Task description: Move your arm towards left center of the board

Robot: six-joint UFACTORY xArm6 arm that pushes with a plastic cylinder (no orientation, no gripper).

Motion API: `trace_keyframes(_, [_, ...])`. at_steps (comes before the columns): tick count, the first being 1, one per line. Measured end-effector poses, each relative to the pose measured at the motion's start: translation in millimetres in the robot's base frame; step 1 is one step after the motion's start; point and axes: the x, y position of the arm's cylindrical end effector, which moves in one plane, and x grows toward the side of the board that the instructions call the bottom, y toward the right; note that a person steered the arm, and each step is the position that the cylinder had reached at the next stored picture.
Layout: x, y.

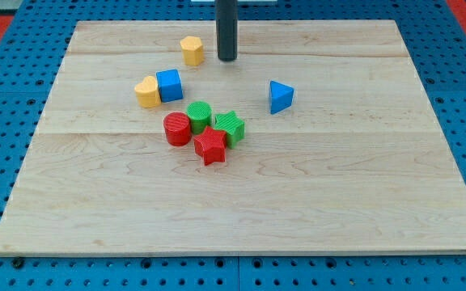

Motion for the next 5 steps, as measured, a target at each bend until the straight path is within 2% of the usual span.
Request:
trace_keyframes(1, [-31.5, -2.6])
trace_keyframes(4, [-31.1, -137.5])
trace_keyframes(5, [-15.3, -177.7])
